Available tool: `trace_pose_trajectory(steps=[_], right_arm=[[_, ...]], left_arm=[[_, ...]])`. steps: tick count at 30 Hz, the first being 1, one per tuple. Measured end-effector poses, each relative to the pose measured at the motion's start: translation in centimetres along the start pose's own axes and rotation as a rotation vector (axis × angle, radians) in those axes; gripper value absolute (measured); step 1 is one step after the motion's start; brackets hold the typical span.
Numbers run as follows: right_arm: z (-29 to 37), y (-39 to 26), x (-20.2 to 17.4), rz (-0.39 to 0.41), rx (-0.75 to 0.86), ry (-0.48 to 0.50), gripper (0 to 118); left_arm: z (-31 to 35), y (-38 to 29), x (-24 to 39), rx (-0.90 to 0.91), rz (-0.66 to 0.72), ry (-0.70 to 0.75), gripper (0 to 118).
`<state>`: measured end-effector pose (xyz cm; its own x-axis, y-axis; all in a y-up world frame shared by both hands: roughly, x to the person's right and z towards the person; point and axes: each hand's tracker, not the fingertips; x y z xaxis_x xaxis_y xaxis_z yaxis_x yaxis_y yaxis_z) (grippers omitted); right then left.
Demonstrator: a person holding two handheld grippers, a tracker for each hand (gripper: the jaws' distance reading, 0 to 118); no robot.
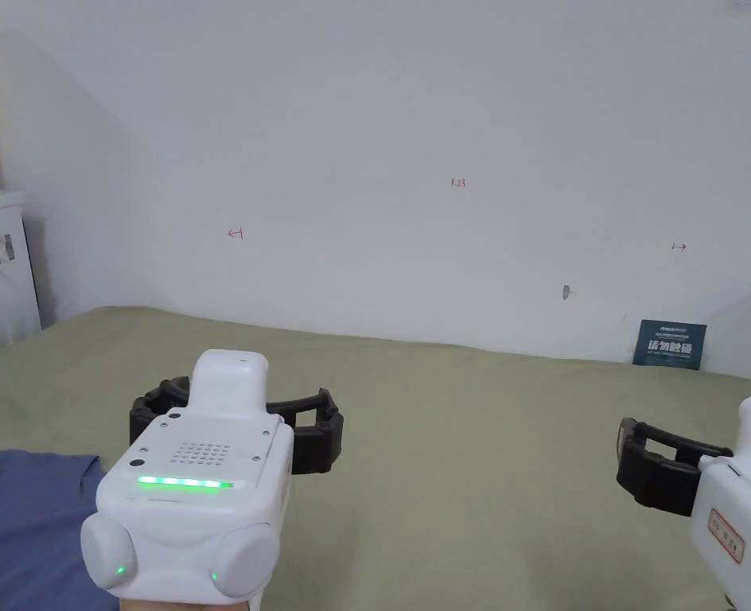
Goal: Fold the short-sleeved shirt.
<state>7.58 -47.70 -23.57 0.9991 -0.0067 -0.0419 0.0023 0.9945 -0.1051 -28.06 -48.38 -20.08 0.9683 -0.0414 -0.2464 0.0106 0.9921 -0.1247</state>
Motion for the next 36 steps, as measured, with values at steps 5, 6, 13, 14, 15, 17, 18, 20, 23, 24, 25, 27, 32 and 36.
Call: trace_pose_trajectory(steps=[5, 6, 13, 14, 15, 17, 18, 20, 23, 24, 25, 27, 32, 36], right_arm=[[-0.3, -0.8, -0.1, 0.086, -0.080, -0.020, 0], [-0.6, -1.4, 0.0, 0.095, -0.077, -0.056, 0], [-0.3, -3.1, 0.5, 0.068, -0.121, 0.023, 0], [-0.4, -3.1, 0.3, 0.075, -0.122, 0.028, 0], [-0.5, -3.0, 0.0, 0.085, -0.124, 0.033, 0], [-0.4, -1.9, -1.2, 0.096, -0.119, 0.062, 0], [-0.5, -1.6, -2.0, 0.092, -0.103, 0.086, 0], [-0.6, -0.3, -4.4, 0.092, -0.078, 0.148, 0], [-0.9, 0.5, -9.0, 0.095, -0.070, 0.271, 0], [-0.8, 0.9, -10.7, 0.098, -0.077, 0.319, 0], [-0.7, 0.9, -12.5, 0.098, -0.082, 0.375, 0], [-0.3, 0.2, -15.9, 0.106, -0.086, 0.483, 0], [0.5, -3.5, -23.1, 0.117, -0.187, 0.724, 0], [-0.4, -5.5, -25.2, 0.143, -0.249, 0.763, 0]], left_arm=[[0.6, -2.1, 1.3, 0.033, -0.081, 0.008, 96], [0.7, -2.4, 1.6, 0.033, -0.114, -0.002, 58], [0.4, -3.6, 2.2, -0.065, -0.030, -0.060, 0], [0.4, -3.2, 1.2, -0.055, -0.046, -0.043, 0], [0.5, -2.8, 0.7, -0.052, -0.055, -0.029, 0], [1.1, -1.8, -0.8, -0.043, -0.067, 0.006, 0], [1.5, -1.1, -1.7, -0.034, -0.063, 0.017, 0], [3.0, 0.2, -4.3, -0.008, -0.048, 0.068, 0], [5.9, 1.3, -8.8, 0.009, -0.051, 0.205, 0], [6.9, 1.4, -10.1, 0.010, -0.043, 0.243, 0], [8.1, 1.3, -11.8, -0.009, -0.034, 0.274, 0], [10.4, 0.7, -14.6, -0.046, -0.022, 0.345, 0], [15.5, -3.6, -19.9, -0.173, 0.096, 0.480, 0], [15.6, -5.8, -22.3, -0.252, 0.098, 0.518, 0]])
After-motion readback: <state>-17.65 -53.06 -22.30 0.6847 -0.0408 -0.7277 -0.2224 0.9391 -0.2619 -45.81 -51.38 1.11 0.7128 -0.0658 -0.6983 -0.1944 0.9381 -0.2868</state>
